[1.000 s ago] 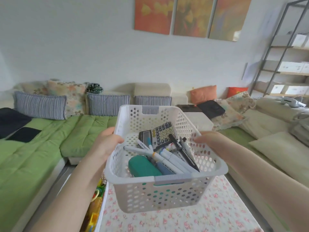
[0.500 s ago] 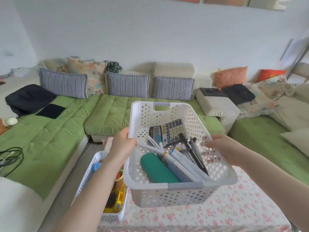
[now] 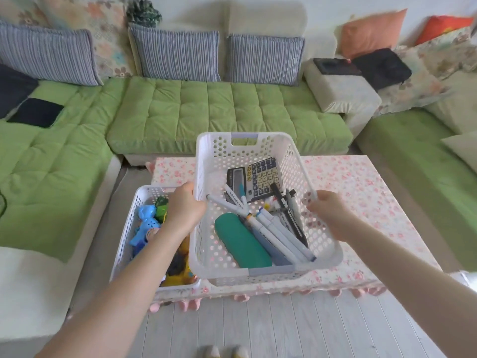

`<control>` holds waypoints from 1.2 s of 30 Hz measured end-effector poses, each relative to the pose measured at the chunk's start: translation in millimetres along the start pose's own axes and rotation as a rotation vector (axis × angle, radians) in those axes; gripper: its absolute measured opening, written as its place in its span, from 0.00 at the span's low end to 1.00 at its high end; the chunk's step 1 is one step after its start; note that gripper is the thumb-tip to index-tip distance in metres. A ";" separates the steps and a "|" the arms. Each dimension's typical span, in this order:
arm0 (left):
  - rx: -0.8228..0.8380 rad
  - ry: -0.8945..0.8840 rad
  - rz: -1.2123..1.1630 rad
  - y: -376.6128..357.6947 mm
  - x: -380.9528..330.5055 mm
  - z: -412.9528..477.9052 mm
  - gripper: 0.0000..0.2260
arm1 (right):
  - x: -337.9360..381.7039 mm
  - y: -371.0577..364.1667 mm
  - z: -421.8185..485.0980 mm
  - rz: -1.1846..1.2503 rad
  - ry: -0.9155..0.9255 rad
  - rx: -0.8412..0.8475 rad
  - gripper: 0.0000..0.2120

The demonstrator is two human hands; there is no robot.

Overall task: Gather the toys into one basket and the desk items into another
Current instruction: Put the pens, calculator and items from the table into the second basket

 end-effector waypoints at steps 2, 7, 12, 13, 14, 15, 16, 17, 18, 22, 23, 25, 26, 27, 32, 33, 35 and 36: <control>0.010 0.030 0.055 -20.3 22.8 11.5 0.11 | -22.6 -13.0 22.0 -0.028 -0.008 -0.009 0.11; 0.079 0.076 0.213 -80.9 87.1 38.4 0.17 | -81.8 -39.9 67.1 -0.036 -0.040 -0.023 0.11; 0.062 0.129 0.377 -142.1 150.7 70.0 0.16 | -136.9 -69.4 114.8 -0.060 -0.070 -0.011 0.12; 0.059 0.135 0.431 -152.8 158.3 76.7 0.16 | -146.6 -74.6 124.8 -0.068 -0.072 -0.012 0.12; 0.055 0.137 0.476 -161.2 164.8 82.0 0.16 | -155.1 -79.4 133.5 -0.071 -0.073 -0.018 0.13; 0.053 0.138 0.518 -163.8 166.3 84.1 0.17 | -159.6 -81.9 137.5 -0.068 -0.077 -0.025 0.13; 0.058 0.137 0.547 -171.8 172.8 87.5 0.18 | -169.1 -86.0 145.8 -0.071 -0.084 -0.030 0.14; 0.064 0.140 0.568 -177.3 177.6 90.2 0.20 | -175.2 -89.7 152.7 -0.084 -0.085 -0.031 0.14; 0.067 0.143 0.576 -182.5 183.4 93.3 0.21 | -179.7 -92.6 159.6 -0.093 -0.082 -0.029 0.13; 0.064 0.143 0.570 -192.9 202.9 97.8 0.24 | -191.7 -107.0 177.7 -0.116 -0.065 -0.029 0.12; 0.057 0.141 0.566 -193.9 207.0 98.6 0.24 | -192.9 -110.5 181.5 -0.115 -0.056 -0.032 0.11; 0.050 0.133 0.571 -195.8 212.5 99.9 0.24 | -195.2 -115.7 189.0 -0.114 -0.038 -0.032 0.11; 0.048 0.130 0.574 -196.9 215.2 99.6 0.24 | -197.4 -118.4 192.3 -0.112 -0.030 -0.027 0.12; 0.050 0.128 0.578 -197.7 216.8 98.9 0.24 | -198.6 -120.5 193.9 -0.109 -0.025 -0.022 0.13; 0.056 0.092 0.627 -202.7 224.7 98.8 0.24 | -209.7 -128.6 197.6 -0.095 -0.024 -0.022 0.13; 0.059 0.090 0.638 -203.0 224.9 98.7 0.25 | -211.8 -129.1 197.3 -0.097 -0.027 -0.027 0.13; 0.081 0.063 0.677 -205.1 225.7 97.1 0.26 | -216.5 -131.2 196.0 -0.101 -0.035 -0.023 0.12; 0.101 0.031 0.702 -207.4 225.8 95.6 0.27 | -218.1 -132.8 195.3 -0.105 -0.037 -0.018 0.11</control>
Point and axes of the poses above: each hand's wrist, its own z-axis towards the middle knuckle, its own y-axis out of the back of the hand, x = y × z, the point moved 7 cm from there along z, towards the middle knuckle, and after that the axes turned 4 degrees about x, right-handed, at the moved point
